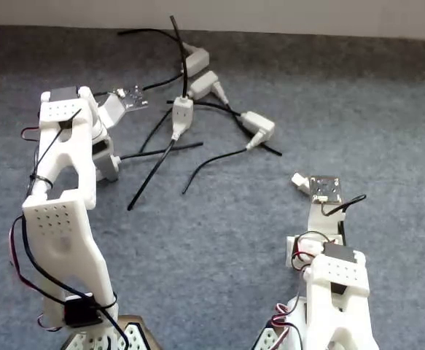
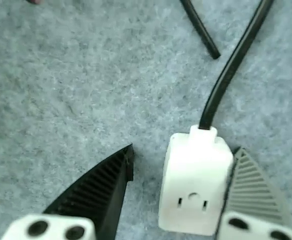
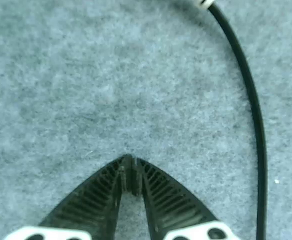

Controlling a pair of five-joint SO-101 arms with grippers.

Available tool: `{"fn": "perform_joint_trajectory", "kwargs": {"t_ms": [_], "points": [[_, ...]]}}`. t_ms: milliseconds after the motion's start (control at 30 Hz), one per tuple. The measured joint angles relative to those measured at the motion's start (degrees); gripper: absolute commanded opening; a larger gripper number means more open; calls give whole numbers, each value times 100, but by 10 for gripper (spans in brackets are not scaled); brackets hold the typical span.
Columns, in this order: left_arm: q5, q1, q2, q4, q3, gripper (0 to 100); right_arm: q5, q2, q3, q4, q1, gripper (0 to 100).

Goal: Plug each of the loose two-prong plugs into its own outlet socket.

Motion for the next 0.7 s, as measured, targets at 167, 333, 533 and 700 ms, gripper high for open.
{"fn": "perform_joint_trajectory", "kwargs": {"t_ms": [167,333,533,700], "points": [[0,18,53,167,0,88,0,0,0,0,0,6],[-9,88,53,818,-44,8,0,0,0,0,0,6],[35,413,-281,2145,-193,6,0,0,0,0,0,6],[53,844,-1310,2295,211,6,0,0,0,0,0,6]]}}
